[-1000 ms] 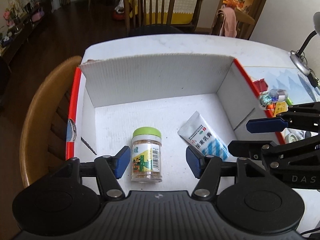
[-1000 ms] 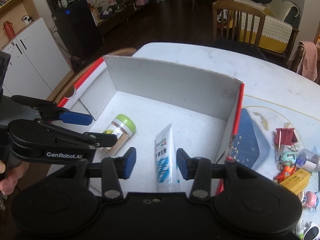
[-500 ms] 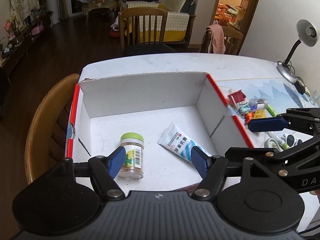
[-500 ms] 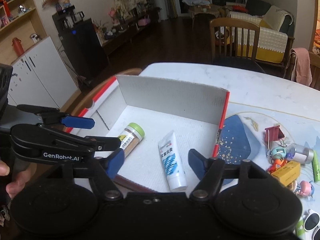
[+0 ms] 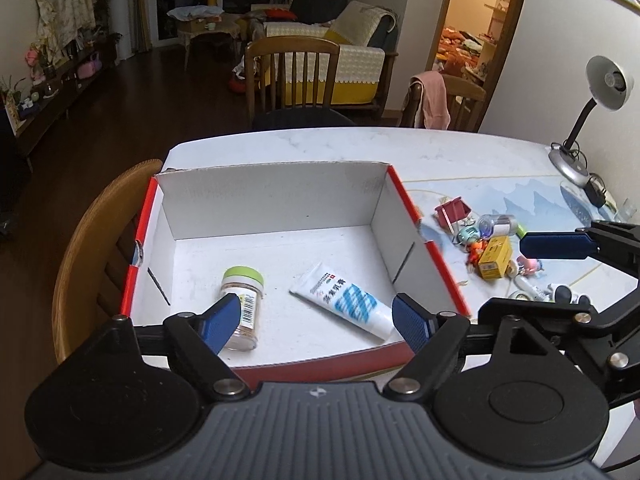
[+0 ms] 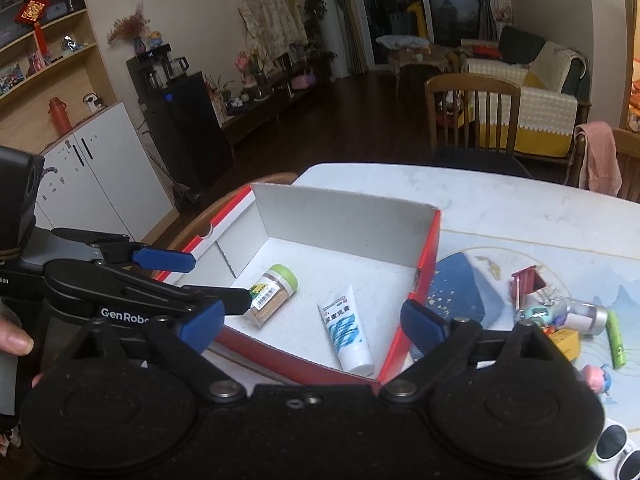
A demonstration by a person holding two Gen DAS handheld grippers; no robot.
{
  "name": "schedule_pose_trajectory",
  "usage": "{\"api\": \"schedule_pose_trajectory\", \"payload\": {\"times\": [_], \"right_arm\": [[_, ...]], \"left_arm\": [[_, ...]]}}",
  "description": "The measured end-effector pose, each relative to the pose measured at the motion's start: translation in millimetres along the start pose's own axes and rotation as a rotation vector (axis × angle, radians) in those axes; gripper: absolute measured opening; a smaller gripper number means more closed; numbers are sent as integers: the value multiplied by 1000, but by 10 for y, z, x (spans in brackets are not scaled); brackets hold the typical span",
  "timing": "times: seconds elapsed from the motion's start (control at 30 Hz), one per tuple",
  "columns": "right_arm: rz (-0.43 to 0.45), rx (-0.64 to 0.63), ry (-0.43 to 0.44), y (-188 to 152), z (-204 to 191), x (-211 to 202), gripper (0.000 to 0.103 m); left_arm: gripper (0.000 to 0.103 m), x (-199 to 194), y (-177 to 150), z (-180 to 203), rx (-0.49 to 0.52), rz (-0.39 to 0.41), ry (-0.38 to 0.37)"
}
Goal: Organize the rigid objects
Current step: 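Open both grippers to release the tube and bottle inside the box, then move both grippers back over the scattered items on the table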
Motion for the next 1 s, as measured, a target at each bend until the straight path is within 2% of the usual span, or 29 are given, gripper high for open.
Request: {"api": "schedule_pose_trajectory", "payload": {"times": [0.2, 0.37, 0.53, 0.83, 1.0], "right_arm": [[39, 0, -2, -75, 147, -214, 101], [69, 5, 2, -185, 301, -388, 102], [81, 28, -27, -353, 536, -540, 102], [98, 60, -117, -747, 1130, -853, 103], [82, 98, -166, -1008, 1545, -964, 103]], "left_arm": [[89, -61, -24, 210, -6, 20, -9], [99, -40, -45, 421, -12, 32, -14], [103, 7, -81, 638, -20, 39, -12], [103, 185, -185, 1158, -9, 30, -26], [103, 324, -253, 1528, 7, 9, -64]]}}
Point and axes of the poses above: each gripper's, at about its wrist camera, not at the fingertips, and x roughly the way its jaws point, z to its right, y to its top, the point moved 10 cm from there along x, roughly the way its jaws point, and after that the axes turned 5 degrees about -z, right-handed, at the moved point
